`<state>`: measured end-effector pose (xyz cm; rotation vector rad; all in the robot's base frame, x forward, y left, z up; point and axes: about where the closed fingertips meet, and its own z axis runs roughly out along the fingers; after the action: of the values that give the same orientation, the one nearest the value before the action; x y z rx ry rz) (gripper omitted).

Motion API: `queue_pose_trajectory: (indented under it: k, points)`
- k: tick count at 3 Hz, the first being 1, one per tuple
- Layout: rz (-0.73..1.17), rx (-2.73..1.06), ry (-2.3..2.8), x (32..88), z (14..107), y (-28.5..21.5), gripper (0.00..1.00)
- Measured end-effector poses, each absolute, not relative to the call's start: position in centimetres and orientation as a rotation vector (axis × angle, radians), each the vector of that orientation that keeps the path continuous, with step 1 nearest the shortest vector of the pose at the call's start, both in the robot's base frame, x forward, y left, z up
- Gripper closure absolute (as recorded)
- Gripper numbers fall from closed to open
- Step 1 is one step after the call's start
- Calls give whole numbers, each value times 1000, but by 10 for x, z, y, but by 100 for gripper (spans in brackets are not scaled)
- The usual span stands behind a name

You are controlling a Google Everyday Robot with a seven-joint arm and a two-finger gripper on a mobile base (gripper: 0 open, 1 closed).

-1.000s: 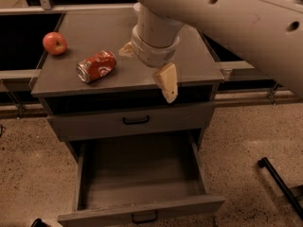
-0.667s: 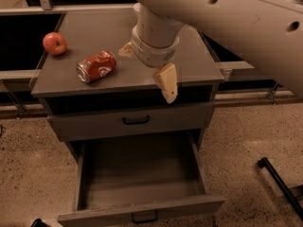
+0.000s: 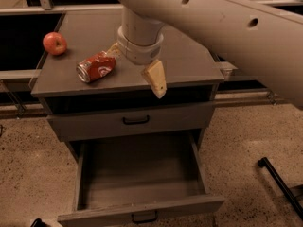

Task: Place coke can into middle drawer

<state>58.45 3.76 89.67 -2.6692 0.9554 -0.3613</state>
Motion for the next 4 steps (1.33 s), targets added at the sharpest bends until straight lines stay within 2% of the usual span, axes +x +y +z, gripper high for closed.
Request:
queue_pose_trajectory:
  k: [2,4]
  points:
    - [-403,-2711,916,599,895,43,0]
    - [-486,-2831,742,655,899,74,0]
